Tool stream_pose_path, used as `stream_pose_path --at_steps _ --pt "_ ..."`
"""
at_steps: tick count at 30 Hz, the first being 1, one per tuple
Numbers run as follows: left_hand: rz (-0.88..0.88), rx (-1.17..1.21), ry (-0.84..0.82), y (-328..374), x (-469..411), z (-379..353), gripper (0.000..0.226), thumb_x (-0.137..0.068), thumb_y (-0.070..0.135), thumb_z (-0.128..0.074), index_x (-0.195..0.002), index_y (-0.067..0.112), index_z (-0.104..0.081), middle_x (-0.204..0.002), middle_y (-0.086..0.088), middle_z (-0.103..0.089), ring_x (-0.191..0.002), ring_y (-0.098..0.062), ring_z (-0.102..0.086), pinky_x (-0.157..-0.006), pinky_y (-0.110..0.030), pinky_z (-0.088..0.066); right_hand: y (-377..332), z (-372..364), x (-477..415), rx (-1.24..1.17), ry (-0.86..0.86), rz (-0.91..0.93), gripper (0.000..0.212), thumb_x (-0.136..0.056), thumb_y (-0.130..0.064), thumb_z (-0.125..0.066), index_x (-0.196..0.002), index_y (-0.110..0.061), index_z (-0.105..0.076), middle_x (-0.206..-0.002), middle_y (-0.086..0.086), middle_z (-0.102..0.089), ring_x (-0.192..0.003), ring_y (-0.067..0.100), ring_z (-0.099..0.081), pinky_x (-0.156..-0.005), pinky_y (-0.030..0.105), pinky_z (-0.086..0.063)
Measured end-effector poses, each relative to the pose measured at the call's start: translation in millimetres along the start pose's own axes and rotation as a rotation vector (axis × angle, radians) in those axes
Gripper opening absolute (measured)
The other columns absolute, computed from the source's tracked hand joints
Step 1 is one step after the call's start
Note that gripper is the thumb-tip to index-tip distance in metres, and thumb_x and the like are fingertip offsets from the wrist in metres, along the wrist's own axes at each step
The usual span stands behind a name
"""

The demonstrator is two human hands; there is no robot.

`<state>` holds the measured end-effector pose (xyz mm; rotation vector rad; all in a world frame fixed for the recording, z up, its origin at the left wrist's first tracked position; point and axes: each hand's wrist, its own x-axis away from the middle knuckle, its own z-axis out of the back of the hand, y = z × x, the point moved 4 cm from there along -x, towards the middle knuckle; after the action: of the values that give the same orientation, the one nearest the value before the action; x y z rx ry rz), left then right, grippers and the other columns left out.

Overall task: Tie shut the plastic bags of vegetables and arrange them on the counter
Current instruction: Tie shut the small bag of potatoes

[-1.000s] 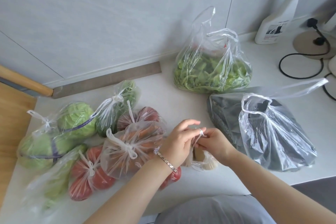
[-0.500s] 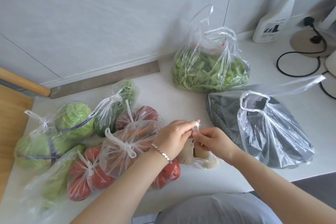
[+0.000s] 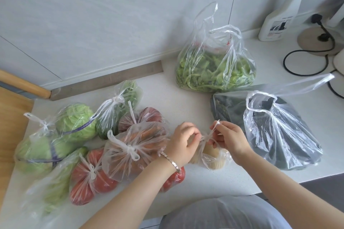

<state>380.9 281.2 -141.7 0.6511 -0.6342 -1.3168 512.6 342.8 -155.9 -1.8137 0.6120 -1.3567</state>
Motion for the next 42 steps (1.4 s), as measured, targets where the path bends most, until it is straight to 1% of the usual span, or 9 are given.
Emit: stream_pose_path --at_steps 3,7,17,21,28,32,36,39,42 --pt "0.185 0.228 -0.158 9 -4 -10 0.021 -0.094 0.024 -0.044 -0.081 0.012 -0.056 -0.075 0.007 -0.053 -0.065 0.005 -0.048 -0.062 -0.008 -0.037 0 2 -4 -0.016 0.009 -0.057 0.022 -0.087 -0.005 -0.050 -0.065 -0.005 -0.052 -0.051 0.008 -0.046 -0.043 0.024 -0.050 -0.048 0.029 -0.036" --pt "0.166 0.068 -0.269 12 -9 -20 0.021 -0.090 0.030 -0.050 -0.073 0.021 -0.043 -0.056 0.006 -0.044 -0.036 -0.003 -0.038 -0.040 -0.012 -0.027 -3 10 -11 0.073 0.182 -0.060 0.026 -0.080 0.001 -0.057 -0.065 -0.011 -0.040 -0.045 0.003 -0.043 -0.031 0.015 -0.046 -0.034 0.020 -0.033" --pt "0.231 0.349 0.005 -7 -4 -16 0.032 -0.078 0.011 -0.067 -0.061 0.029 -0.047 -0.057 0.012 -0.053 -0.059 -0.004 -0.049 -0.061 -0.016 -0.041 -3 -9 0 0.723 -0.070 0.275 0.019 -0.074 0.000 -0.066 -0.075 -0.017 -0.073 -0.066 -0.010 -0.061 -0.058 0.000 -0.054 -0.055 0.005 -0.043" --pt "0.329 0.483 0.028 -14 -6 -12 0.025 -0.077 0.008 -0.069 -0.063 0.021 -0.053 -0.061 0.002 -0.057 -0.060 -0.013 -0.056 -0.059 -0.017 -0.045 7 -3 6 0.726 -0.210 0.247 0.040 -0.073 0.006 -0.052 -0.070 -0.028 -0.072 -0.075 -0.002 -0.066 -0.070 0.012 -0.059 -0.070 0.024 -0.047" --pt "0.433 0.546 -0.026 -19 -8 -14 0.016 -0.079 0.013 -0.068 -0.068 0.018 -0.058 -0.045 0.014 -0.062 -0.047 0.006 -0.056 -0.050 -0.005 -0.041 15 1 11 0.289 -0.208 0.287 0.042 -0.070 0.018 -0.064 -0.077 -0.023 -0.072 -0.082 0.010 -0.071 -0.079 0.020 -0.067 -0.079 0.027 -0.053" --pt "0.457 0.674 -0.067 -19 -6 -16 0.015 -0.083 0.009 -0.063 -0.068 0.011 -0.061 -0.049 0.008 -0.062 -0.041 0.004 -0.053 -0.047 -0.005 -0.038 17 5 6 0.427 -0.055 0.379 0.038 -0.072 0.001 -0.072 -0.065 -0.036 -0.072 -0.069 -0.006 -0.070 -0.067 0.005 -0.063 -0.072 0.015 -0.049" --pt "0.520 0.785 -0.174 -24 -4 -16 0.018 -0.078 0.012 -0.067 -0.062 0.016 -0.061 -0.051 0.004 -0.062 -0.047 -0.005 -0.053 -0.053 -0.012 -0.039 12 3 8 0.689 -0.087 0.555 0.006 -0.081 -0.011 -0.067 -0.083 -0.014 -0.072 -0.081 -0.006 -0.068 -0.081 0.002 -0.060 -0.072 0.010 -0.043" --pt "0.515 0.727 -0.288 -27 -7 -7 0.014 -0.060 0.028 -0.068 -0.050 0.023 -0.060 -0.056 0.007 -0.060 -0.066 -0.015 -0.049 -0.069 -0.025 -0.035 12 6 11 0.785 -0.222 0.624 0.020 -0.083 -0.023 -0.055 -0.082 -0.011 -0.070 -0.097 -0.013 -0.062 -0.098 0.001 -0.054 -0.086 0.007 -0.038" --pt "0.446 0.377 -0.336 -33 -12 7 0.025 -0.072 0.017 -0.065 -0.051 0.023 -0.052 -0.062 0.005 -0.049 -0.068 -0.013 -0.044 -0.067 -0.024 -0.033 18 20 9 0.782 -0.325 0.515 0.034 -0.087 -0.027 -0.043 -0.064 -0.012 -0.062 -0.102 -0.014 -0.056 -0.101 0.001 -0.047 -0.088 0.007 -0.030"
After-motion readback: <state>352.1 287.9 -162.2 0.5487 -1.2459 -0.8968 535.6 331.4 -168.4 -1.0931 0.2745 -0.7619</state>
